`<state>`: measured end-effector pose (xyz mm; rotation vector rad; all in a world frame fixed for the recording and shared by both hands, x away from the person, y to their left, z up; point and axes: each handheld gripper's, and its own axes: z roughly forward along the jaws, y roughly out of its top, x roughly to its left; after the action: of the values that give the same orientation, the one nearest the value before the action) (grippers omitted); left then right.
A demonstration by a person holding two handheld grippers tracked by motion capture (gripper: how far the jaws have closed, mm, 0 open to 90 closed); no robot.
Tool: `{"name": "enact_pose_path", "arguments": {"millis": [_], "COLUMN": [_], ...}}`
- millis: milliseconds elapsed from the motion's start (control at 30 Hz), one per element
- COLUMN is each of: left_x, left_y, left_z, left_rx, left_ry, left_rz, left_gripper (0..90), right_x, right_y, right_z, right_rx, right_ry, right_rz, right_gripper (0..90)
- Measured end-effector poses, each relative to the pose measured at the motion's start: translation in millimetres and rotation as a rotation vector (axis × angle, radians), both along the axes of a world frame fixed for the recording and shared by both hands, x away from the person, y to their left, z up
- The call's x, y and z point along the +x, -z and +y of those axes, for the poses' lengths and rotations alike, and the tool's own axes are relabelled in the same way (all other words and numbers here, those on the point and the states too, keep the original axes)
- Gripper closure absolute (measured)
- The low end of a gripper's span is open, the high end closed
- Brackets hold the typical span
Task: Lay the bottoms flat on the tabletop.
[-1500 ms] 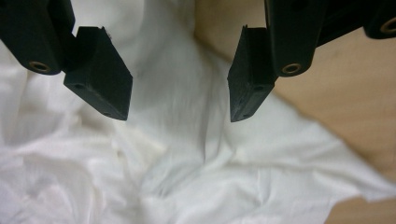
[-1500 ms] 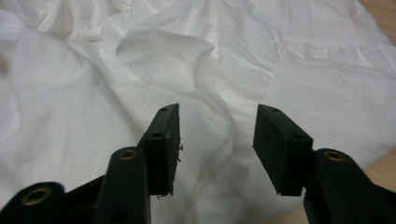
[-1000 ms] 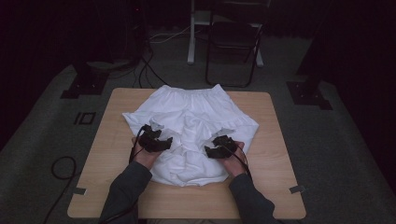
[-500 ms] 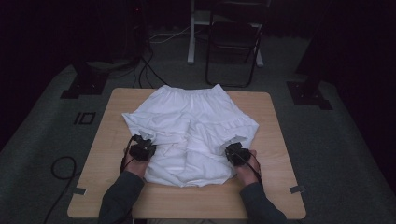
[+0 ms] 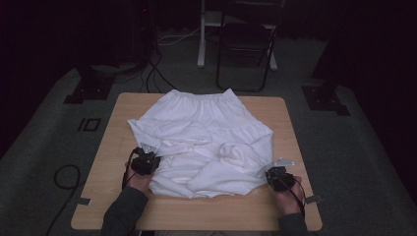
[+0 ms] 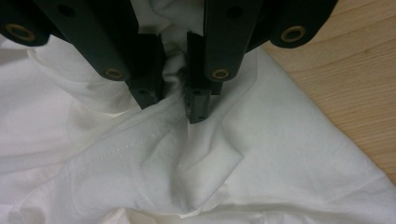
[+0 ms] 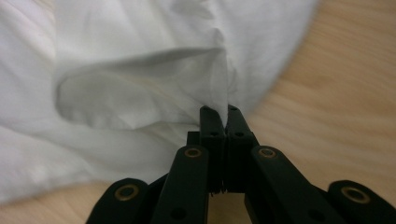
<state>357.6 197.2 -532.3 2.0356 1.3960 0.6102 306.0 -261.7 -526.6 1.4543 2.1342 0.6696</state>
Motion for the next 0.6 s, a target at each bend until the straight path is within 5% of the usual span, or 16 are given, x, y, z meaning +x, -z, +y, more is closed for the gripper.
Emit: {"name": "enact_pose_path", "arguments": {"millis": [67,267,433,600], "left_x": [0.0,-0.9,-1.6,-2.2], "left_y": [0.9,3.1,4.2,4.8], "left_z": [-0.7,-2.4,-2.9,-3.0], "left_rx": [0.001,0.005,0.003,0.005], "left_ry": [-0.002,-0.007,-0.011,-0.010], "left_rz": [-0.003,-0.018,-0.027,-0.032], "left_gripper": [78.9,78.5,78.4,78.3], "right_x": [-4.9,-15.5,-6.9,21.5], "right_y": [-3.7,-34.5,-58.2,-57.8], "right_z": [-9.5,-8.5,17.1,54.3], "right_rx": [0.022,0.081,0.127,0.131], "right_ry": [0.011,-0.069,-0.154,-0.213], "right_rz": [-0.014,-0.138,-0.218,-0.212], "right_gripper": [78.5,55.7,46.7,35.0]}}
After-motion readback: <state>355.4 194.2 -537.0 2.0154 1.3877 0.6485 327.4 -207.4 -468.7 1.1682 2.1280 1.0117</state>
